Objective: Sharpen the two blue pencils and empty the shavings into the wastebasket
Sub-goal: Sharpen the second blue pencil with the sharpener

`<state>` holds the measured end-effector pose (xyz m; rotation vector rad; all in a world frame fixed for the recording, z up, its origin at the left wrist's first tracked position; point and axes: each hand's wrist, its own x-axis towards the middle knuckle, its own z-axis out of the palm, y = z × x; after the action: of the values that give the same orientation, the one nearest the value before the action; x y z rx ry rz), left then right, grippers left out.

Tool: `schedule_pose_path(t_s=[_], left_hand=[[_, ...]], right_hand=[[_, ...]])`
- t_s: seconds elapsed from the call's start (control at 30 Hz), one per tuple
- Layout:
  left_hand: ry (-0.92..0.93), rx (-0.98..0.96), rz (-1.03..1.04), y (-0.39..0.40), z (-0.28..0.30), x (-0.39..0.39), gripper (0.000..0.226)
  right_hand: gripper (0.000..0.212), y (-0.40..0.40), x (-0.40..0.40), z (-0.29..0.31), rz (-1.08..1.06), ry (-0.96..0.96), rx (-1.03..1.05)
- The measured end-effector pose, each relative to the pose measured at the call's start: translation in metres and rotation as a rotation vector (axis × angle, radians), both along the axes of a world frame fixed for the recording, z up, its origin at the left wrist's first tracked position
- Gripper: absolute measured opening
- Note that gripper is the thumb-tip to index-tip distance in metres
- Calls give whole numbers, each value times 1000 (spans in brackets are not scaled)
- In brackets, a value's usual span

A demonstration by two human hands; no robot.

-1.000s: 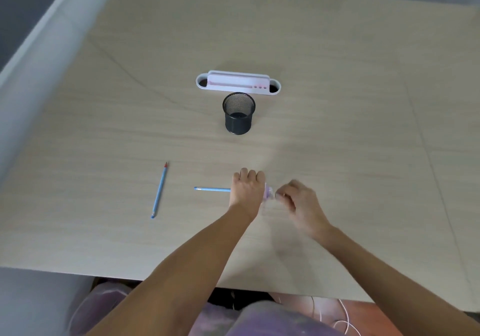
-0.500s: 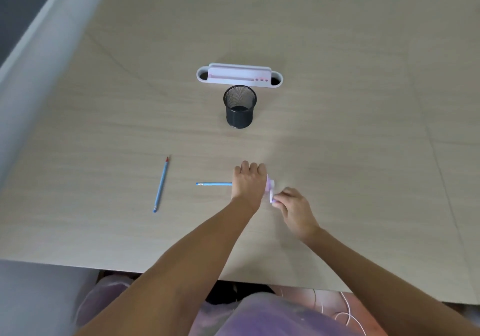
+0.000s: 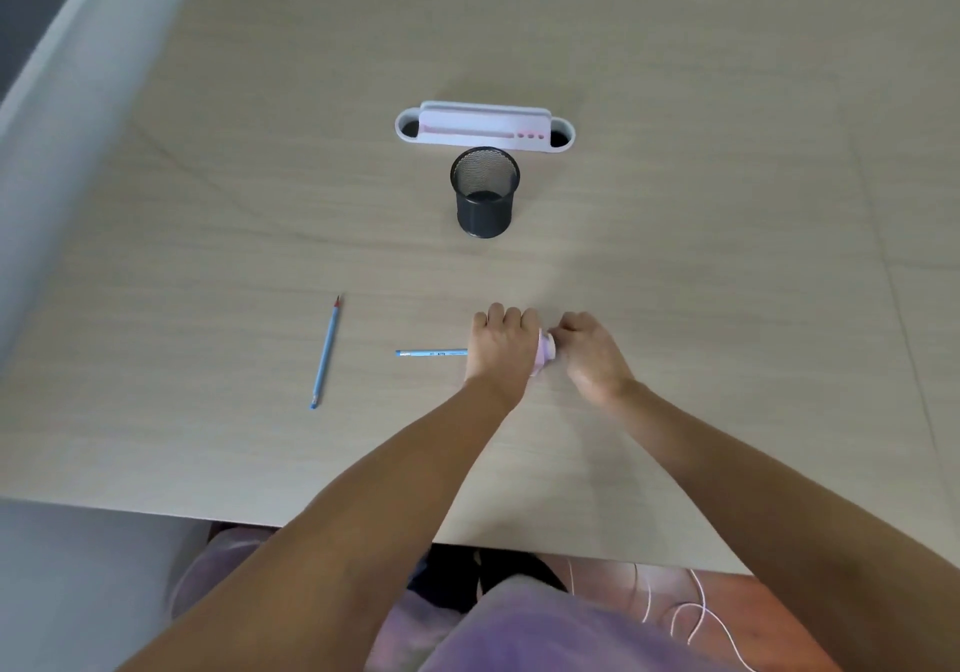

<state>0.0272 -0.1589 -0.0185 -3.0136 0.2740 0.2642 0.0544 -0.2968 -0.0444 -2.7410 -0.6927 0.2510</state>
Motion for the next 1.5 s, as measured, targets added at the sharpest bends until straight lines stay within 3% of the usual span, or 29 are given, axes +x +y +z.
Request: schedule_pose_path(t_s=[0.1, 0.17, 0.23, 0.33, 0.47, 0.6, 0.8, 0.93, 1.0, 1.07, 1.13, 1.27, 1.5], left_hand=[[14, 39, -26, 0, -3, -2, 40], [23, 45, -38, 0, -2, -3, 37], [-15, 49, -33, -3, 2, 1, 32], [-28, 24, -29, -3, -2, 4, 22], [-37, -45, 41, 0, 0, 9, 25], [-36, -19, 8, -3, -1, 5, 33], [-55, 6, 13, -2, 1, 3, 38], [-6, 46, 4, -3, 0, 1, 33], [21, 43, 25, -3, 2, 1, 34], [10, 59, 33, -5, 6, 3, 40], [2, 57, 5, -4, 1, 4, 41], [5, -15, 1, -3, -3, 4, 38], [-25, -24, -1, -4, 0, 5, 36]], right_hand=[[28, -2, -39, -3, -22, -26, 26], [15, -7, -62, 4, -77, 18, 121], [23, -13, -71, 20, -139, 54, 257], [24, -21, -50, 40, -101, 24, 265], [20, -24, -29, 46, 17, -56, 236], [9, -17, -1, 43, -77, -122, 314], [4, -3, 23, 6, -103, -32, 138], [23, -1, -1, -1, 50, -137, -37], [34, -3, -15, -8, 64, -91, -85], [33, -7, -33, -9, -4, -73, -36], [15, -10, -55, -1, -84, -19, 107], [27, -19, -65, 23, -188, 53, 386], [6, -14, 18, 26, -197, -61, 267]])
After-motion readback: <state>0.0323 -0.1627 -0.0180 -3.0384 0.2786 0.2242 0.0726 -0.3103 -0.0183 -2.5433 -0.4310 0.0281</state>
